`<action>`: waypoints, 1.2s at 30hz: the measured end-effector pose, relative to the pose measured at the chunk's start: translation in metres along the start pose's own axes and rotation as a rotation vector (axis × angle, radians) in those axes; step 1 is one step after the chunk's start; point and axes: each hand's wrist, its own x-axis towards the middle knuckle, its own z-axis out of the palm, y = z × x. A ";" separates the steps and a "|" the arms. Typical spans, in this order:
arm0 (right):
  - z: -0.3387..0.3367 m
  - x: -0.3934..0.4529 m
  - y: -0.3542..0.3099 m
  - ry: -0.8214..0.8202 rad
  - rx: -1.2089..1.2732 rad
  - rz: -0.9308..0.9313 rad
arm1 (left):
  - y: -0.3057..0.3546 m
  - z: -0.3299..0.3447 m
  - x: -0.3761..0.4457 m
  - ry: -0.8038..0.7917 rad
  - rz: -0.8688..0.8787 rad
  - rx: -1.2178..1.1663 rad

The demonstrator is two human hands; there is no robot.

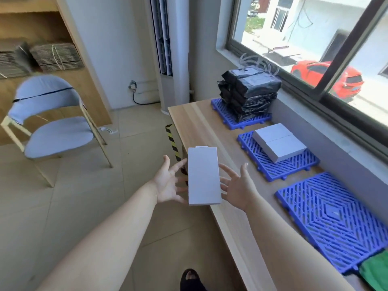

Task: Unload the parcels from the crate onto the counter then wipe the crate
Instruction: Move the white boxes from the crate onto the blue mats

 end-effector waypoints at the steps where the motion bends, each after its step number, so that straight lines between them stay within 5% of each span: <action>1: -0.003 0.009 -0.016 0.014 0.015 -0.003 | 0.015 0.006 0.015 -0.009 -0.006 0.005; 17: -0.137 0.075 -0.184 0.250 0.224 -0.134 | 0.145 0.164 0.274 -0.286 -0.250 0.438; 32: -0.212 0.195 -0.256 0.833 0.575 -0.205 | 0.180 0.310 0.500 -0.466 -0.419 0.879; 36: -0.219 0.202 -0.256 0.865 0.575 -0.184 | 0.181 0.310 0.527 -0.477 -0.490 0.871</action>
